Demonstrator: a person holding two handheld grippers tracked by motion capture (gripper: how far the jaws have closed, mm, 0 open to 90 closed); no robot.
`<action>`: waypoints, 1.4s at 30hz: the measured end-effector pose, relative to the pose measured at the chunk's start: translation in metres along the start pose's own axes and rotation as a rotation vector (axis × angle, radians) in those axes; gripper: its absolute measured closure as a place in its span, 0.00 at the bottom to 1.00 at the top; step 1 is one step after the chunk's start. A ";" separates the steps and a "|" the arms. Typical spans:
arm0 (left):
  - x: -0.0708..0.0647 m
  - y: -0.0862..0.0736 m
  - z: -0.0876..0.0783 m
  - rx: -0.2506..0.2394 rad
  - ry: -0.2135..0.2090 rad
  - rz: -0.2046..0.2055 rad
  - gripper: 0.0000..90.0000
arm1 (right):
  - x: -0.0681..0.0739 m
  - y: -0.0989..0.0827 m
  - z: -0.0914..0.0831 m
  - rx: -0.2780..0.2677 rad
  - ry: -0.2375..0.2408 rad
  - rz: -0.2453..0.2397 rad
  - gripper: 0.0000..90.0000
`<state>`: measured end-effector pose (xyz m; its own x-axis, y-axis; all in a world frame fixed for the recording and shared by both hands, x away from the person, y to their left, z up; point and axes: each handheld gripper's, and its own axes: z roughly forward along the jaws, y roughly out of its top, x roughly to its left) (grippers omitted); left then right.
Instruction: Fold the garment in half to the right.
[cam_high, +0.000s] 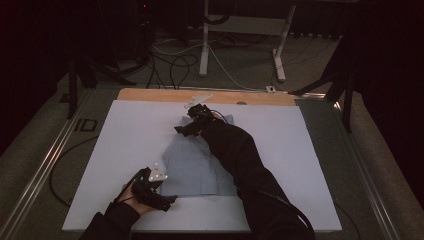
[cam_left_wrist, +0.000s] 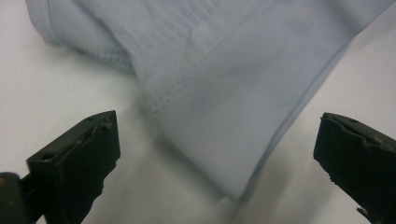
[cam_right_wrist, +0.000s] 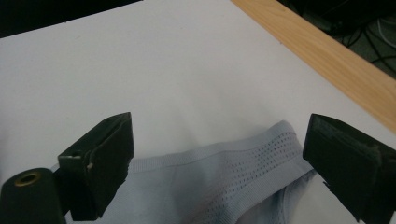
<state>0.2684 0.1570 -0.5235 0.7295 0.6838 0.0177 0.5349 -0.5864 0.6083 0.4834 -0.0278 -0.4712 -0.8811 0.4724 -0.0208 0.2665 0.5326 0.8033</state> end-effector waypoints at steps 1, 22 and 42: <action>0.000 0.000 0.001 0.001 -0.001 0.000 0.07 | -0.001 0.000 0.001 0.008 -0.002 0.004 0.10; -0.006 0.006 0.004 0.006 -0.065 0.029 0.69 | -0.010 -0.001 0.015 0.045 0.004 0.038 0.12; -0.005 0.010 -0.004 -0.067 -0.099 0.022 0.97 | -0.023 0.011 0.029 0.106 -0.052 0.140 0.18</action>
<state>0.2685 0.1488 -0.5143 0.7812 0.6227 -0.0449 0.4910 -0.5683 0.6603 0.5183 -0.0122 -0.4794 -0.8118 0.5815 0.0533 0.4272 0.5292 0.7331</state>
